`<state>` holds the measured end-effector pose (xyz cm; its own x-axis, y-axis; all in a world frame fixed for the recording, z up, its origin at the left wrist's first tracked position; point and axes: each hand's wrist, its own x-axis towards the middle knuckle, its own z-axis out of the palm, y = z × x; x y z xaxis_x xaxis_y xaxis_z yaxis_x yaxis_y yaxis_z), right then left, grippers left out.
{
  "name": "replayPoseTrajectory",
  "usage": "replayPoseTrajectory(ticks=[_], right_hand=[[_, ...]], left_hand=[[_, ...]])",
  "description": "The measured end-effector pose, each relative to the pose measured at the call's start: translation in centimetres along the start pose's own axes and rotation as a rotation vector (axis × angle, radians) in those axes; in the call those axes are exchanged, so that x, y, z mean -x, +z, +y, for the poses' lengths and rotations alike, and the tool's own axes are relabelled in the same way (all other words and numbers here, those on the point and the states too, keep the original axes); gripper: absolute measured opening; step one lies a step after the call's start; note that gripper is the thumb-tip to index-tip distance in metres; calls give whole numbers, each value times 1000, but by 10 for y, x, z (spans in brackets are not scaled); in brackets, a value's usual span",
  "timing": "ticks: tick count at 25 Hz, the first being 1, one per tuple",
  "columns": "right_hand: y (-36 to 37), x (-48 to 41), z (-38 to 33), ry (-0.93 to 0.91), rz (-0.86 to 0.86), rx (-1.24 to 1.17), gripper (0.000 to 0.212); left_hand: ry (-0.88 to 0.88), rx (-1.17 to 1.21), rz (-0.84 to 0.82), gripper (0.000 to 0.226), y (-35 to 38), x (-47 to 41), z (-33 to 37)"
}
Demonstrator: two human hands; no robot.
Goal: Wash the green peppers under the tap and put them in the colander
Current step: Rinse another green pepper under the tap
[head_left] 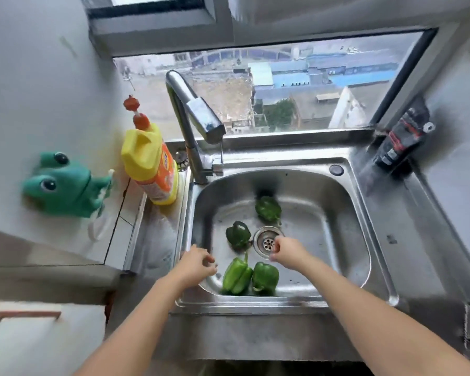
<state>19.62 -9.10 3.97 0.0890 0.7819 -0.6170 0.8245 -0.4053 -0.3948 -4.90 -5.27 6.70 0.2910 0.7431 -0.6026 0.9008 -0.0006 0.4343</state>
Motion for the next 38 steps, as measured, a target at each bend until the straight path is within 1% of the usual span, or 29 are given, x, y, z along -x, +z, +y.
replayPoseTrajectory(ticks=[1,2,4,5,7,11,14,16,18,20,22,24,25,26,28,29,30,32,34,35,36,38], right_hand=[[10,-11,5,-48,-91,61,18],[21,-23,12,-114,-192,137,37],[41,-36,20,-200,-329,203,65],[49,-43,23,-207,-370,187,73],[60,-50,26,-197,-394,133,78],[62,-58,28,-152,-371,73,76],[53,-61,35,-117,-350,4,66],[43,-58,36,-56,-309,-172,61],[28,-54,26,14,-282,-457,58],[5,-45,5,7,-243,-689,54],[-20,-31,-18,-113,-189,-798,52],[-45,-12,-41,-267,-143,-795,52],[-56,-3,-50,-325,-143,-767,51],[-69,5,-59,-375,-143,-717,49],[-94,9,-70,-445,-108,-563,39],[-109,4,-77,-462,-55,-512,36],[-123,-4,-86,-456,17,-497,38],[-148,-31,-108,-358,136,-525,53],[-158,-60,-137,-272,112,-449,68],[-159,-73,-150,-248,67,-384,69],[-158,-83,-161,-232,32,-352,65],[-161,-95,-175,-202,18,-396,45]], left_hand=[[-13,25,14,30,2,0,-2],[-27,55,34,29,5,-1,-3],[-51,100,53,29,9,-2,-4],[-72,120,47,28,10,-3,-4],[-120,165,18,27,13,-5,-3],[-215,243,6,20,21,-8,-1],[-245,256,15,22,25,-10,-4],[-243,250,19,20,23,-10,1],[-255,269,30,27,18,-10,11],[-280,450,63,39,10,-11,24],[-310,801,1,48,-4,-11,43],[-305,1211,-155,53,-19,-12,64],[-288,1378,-222,58,-25,-12,72],[-276,1511,-248,61,-33,-12,80],[-302,1709,-200,52,-48,-11,91],[-312,1767,-169,47,-54,-10,92],[-309,1793,-147,44,-59,-10,93],[-303,1813,-131,40,-67,-10,92],[-308,1807,-129,37,-71,-9,91],[-309,1796,-132,35,-72,-9,92],[-308,1782,-131,34,-73,-9,93],[-307,1753,-132,33,-78,-11,95]])
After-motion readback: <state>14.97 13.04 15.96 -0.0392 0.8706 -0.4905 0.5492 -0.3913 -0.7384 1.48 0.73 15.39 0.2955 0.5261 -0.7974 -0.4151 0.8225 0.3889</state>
